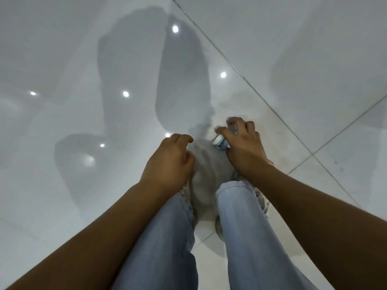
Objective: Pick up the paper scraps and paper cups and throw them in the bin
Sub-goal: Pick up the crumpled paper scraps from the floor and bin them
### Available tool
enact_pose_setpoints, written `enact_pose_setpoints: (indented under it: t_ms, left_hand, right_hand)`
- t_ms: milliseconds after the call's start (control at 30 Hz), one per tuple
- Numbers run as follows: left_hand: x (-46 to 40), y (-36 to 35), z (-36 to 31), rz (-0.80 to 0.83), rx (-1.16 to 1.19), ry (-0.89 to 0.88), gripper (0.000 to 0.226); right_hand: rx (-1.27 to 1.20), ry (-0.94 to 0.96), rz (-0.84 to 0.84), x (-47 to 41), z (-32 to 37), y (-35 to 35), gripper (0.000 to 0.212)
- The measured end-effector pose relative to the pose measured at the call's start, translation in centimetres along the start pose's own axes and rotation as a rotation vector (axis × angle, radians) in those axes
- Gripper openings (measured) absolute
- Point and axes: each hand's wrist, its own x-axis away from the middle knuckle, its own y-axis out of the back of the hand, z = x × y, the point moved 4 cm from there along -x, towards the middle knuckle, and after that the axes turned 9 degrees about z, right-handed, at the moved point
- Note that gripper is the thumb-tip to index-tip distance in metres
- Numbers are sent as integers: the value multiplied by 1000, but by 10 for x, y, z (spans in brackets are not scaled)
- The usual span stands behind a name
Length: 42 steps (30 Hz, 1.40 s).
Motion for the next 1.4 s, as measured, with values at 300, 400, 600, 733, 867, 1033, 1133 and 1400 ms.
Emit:
enact_pose_setpoints:
  t_ms: [300, 400, 600, 733, 867, 1033, 1133, 1400]
  left_hand:
    - [32, 30, -46, 17, 50, 37, 37]
    - [69, 65, -83, -17, 92, 31, 40]
    - [152, 153, -153, -73, 242, -14, 47]
    - [209, 207, -183, -106, 323, -51, 39]
    - [251, 257, -205, -144, 394, -104, 23]
    - [282, 310, -216, -198, 408, -123, 11]
    - [292, 343, -213, -242, 384, -128, 13]
    - [280, 430, -173, -420, 342, 24, 14]
  right_hand:
    - [-193, 29, -39, 43, 29, 59, 55]
    - [-206, 64, -84, 87, 57, 114, 60]
    - [-229, 94, -94, 181, 115, 237, 67]
    - [-215, 91, -111, 232, 157, 309, 68]
    - [-198, 46, -139, 267, 191, 364, 67]
    - [-170, 61, -160, 285, 232, 411, 65]
    - [-193, 71, -149, 283, 254, 435, 67]
    - [-187, 87, -127, 237, 273, 497, 66]
